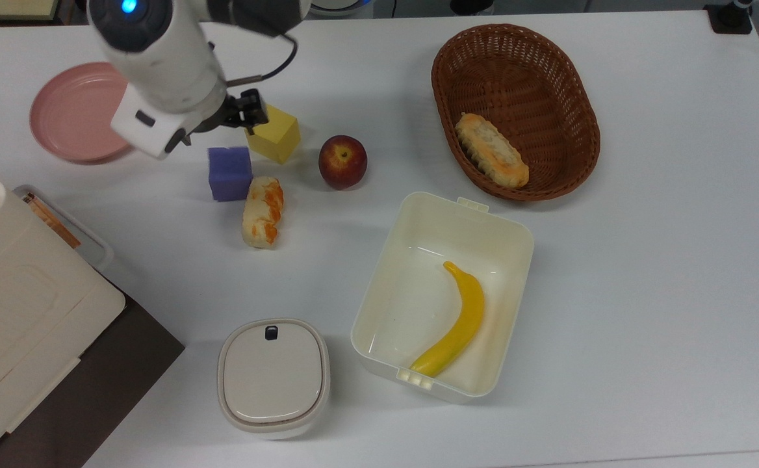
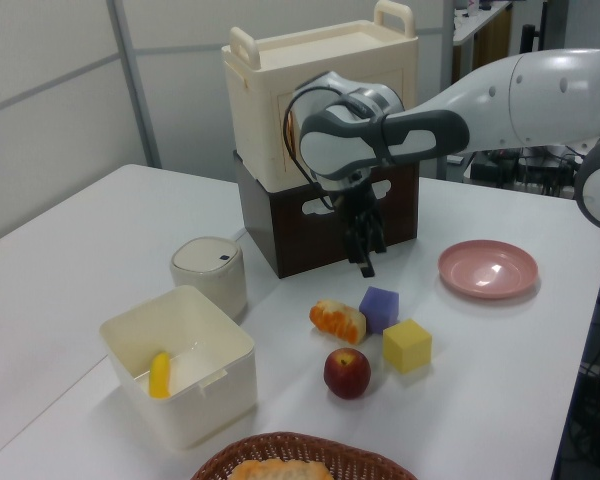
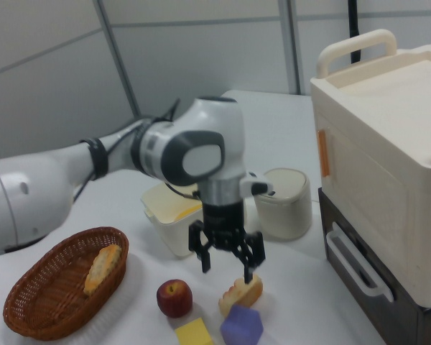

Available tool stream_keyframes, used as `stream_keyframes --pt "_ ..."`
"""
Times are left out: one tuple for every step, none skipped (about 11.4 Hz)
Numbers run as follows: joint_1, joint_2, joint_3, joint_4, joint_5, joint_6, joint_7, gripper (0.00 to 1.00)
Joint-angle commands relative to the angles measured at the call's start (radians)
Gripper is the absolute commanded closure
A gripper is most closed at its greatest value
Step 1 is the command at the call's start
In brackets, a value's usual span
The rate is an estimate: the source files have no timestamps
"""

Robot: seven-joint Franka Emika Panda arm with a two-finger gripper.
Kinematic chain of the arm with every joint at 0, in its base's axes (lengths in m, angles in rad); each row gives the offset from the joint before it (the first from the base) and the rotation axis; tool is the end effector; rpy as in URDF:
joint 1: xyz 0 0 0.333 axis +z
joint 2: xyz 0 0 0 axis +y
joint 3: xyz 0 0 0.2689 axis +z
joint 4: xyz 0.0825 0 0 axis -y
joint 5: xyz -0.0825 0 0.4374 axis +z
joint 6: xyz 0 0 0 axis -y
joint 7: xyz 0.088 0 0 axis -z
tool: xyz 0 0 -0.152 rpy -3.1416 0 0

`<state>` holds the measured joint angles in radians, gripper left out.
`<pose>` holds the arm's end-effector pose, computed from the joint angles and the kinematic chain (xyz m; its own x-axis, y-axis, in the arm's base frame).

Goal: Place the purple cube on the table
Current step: 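Open the gripper to release the cube and raise it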

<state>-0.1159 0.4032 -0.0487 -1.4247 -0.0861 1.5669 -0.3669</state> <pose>0.6606 -0.1201 0.3481 0.9389 0.2043 -0.2771 0.2134 -0.9770 0.0030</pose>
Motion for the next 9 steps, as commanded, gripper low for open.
stream_keyframes --pt "0.015 -0.092 -0.01 0.001 0.019 -0.027 0.023 0.0" --pt "0.016 -0.116 -0.007 0.001 0.017 -0.028 0.022 0.0" --pt "0.016 -0.13 0.001 0.001 0.019 -0.028 0.023 0.0" --pt "0.016 -0.148 0.018 0.001 0.017 -0.036 0.025 0.0" --pt "0.016 -0.159 0.039 0.003 0.016 -0.048 0.026 0.0" --pt "0.016 -0.168 0.052 0.006 0.016 -0.053 0.043 0.0" --pt "0.016 -0.172 0.053 0.006 0.016 -0.053 0.09 0.0" --pt "0.015 -0.172 0.055 0.006 0.016 -0.048 0.124 0.0" --pt "0.015 -0.172 0.055 0.006 0.016 -0.044 0.164 0.0"
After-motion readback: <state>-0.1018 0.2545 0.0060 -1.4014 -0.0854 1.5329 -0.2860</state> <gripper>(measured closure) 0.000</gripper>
